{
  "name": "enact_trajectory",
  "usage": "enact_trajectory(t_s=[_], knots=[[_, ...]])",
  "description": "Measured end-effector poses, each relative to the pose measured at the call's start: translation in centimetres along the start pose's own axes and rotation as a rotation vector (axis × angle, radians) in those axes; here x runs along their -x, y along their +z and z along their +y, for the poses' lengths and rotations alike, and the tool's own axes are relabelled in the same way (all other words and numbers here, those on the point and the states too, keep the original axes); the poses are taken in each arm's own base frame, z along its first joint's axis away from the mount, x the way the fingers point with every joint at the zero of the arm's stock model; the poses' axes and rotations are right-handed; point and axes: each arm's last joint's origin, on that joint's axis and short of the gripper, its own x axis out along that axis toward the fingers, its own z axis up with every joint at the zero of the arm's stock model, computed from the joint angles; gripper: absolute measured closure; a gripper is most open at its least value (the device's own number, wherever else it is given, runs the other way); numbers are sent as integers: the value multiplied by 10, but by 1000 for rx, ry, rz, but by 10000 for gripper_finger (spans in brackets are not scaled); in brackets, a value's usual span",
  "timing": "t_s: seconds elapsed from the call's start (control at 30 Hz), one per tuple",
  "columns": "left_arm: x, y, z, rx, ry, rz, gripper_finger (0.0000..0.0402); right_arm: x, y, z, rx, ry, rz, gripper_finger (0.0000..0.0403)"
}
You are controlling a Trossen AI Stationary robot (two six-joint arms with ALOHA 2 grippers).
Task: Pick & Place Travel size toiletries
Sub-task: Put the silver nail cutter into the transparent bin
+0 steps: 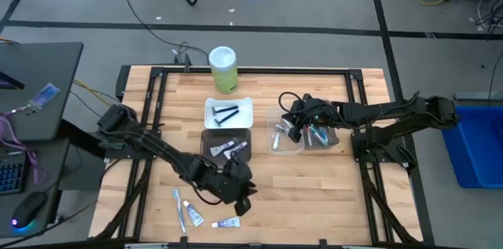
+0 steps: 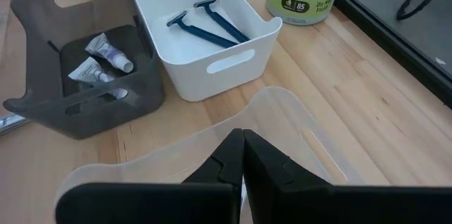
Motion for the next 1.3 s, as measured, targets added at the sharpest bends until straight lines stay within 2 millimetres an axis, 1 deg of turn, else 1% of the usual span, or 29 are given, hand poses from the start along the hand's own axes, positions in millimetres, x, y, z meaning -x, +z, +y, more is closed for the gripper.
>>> enact_trajectory(t_s=[0.1, 0.2, 0.3, 0.47, 0.6, 0.67, 0.83, 0.93, 1.03, 1.1, 1.17, 1.3], knots=[[2, 0, -5, -24, -54, 52, 301, 0, 0, 0, 0, 0, 0, 389], [3, -1, -6, 29, -99, 112, 301, 0, 0, 0, 0, 0, 0, 389], [3, -5, -5, 63, -98, 164, 301, 0, 0, 0, 0, 0, 0, 389], [6, -10, -8, 34, -119, 207, 301, 0, 0, 0, -20, 0, 0, 389], [7, -14, -11, -25, -130, 211, 300, 0, 0, 0, -29, 0, 0, 389], [7, -14, -11, -27, -124, 201, 296, 0, 0, 0, -29, 1, -5, 389], [7, -15, -11, -3, -78, 164, 270, 0, 6, 1, -55, 12, -58, 389], [2, -20, -7, 108, 10, 130, 250, 0, 7, 1, -95, 17, -72, 389], [-6, -21, -2, 283, 61, 137, 233, 0, 7, 1, -99, 18, -75, 389], [-12, -29, 4, 364, 127, 176, 226, 0, 8, 1, -99, 18, -76, 389], [-23, -35, 6, 460, 147, 198, 222, 0, 7, 1, -98, 19, -73, 389], [-42, -52, 14, 658, 237, 277, 221, 0, 7, 1, -98, 18, -71, 389]])
